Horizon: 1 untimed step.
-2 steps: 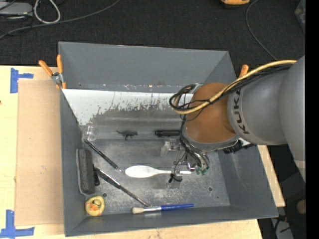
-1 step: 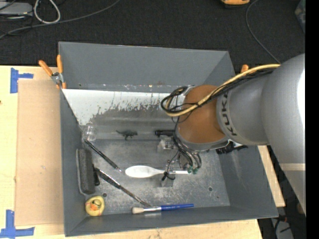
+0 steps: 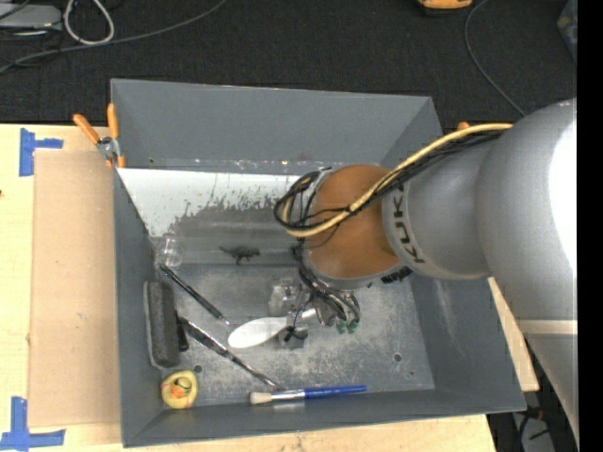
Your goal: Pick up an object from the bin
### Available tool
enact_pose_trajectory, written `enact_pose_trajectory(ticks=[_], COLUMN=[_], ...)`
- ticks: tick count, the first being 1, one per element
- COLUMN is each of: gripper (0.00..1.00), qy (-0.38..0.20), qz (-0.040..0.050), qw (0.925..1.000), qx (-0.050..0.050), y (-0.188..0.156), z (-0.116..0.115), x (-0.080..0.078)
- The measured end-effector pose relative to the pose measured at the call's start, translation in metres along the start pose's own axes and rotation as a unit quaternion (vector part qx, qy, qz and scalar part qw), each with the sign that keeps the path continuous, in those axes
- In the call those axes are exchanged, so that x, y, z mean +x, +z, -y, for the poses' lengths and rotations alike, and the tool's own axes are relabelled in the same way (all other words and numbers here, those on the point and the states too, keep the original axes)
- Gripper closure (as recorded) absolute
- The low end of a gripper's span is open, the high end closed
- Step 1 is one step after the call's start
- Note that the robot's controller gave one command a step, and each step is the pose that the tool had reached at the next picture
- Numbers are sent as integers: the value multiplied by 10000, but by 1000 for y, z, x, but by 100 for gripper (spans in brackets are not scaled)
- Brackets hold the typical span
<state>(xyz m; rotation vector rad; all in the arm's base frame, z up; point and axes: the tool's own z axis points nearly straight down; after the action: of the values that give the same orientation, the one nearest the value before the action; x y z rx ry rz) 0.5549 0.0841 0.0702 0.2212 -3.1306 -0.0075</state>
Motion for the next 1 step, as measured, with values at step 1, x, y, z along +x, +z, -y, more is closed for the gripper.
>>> enact_pose_trajectory(ticks=[1], gripper=[100], qy=[-2], qz=[1], qw=[10000], qx=[1], y=[0], z=[0], x=[0])
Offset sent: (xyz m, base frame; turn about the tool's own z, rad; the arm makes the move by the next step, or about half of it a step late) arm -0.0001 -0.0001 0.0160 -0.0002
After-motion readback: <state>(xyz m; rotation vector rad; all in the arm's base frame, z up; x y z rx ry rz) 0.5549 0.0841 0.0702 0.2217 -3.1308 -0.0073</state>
